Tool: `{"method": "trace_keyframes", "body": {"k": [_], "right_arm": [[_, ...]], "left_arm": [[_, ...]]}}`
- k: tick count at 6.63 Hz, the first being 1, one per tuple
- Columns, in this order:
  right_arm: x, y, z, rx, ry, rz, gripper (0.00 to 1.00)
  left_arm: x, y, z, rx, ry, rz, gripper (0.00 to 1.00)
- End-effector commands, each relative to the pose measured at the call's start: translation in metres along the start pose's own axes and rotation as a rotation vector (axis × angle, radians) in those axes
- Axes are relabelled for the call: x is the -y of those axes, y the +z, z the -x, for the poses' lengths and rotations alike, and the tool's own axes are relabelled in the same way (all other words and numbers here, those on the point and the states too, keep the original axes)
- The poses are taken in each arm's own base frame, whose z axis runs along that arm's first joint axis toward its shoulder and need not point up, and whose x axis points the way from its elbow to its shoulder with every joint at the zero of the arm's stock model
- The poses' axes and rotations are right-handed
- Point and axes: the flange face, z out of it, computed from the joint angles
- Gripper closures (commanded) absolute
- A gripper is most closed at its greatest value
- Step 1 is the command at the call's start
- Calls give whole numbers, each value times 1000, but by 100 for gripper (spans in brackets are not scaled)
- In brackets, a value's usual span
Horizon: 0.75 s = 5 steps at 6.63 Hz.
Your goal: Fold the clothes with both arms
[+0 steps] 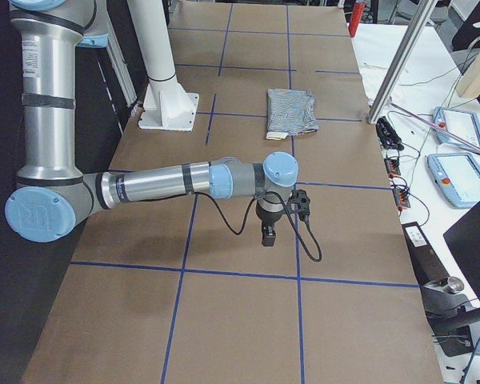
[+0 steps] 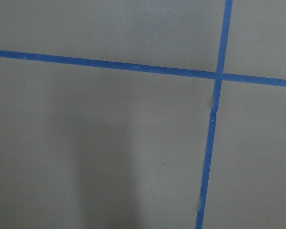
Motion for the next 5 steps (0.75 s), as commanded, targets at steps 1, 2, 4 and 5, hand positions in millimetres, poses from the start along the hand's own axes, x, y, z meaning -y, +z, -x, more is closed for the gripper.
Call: {"method": "trace_keyframes", "body": {"k": [1,2,4,5], "right_arm": [[1,2,-2,0,-1,2,0],[1,3,-2,2,3,4,0],[3,2,-1,4,2,1,0],[2,5,-4,3,8,8,0]], "left_arm": [[-9,19,19,-11,-29,31,0],[-18,29,28,-12,7,41,0],[-16,37,35,-35,71,32,0],[-19,33,35,-102,50,20,0]]}}
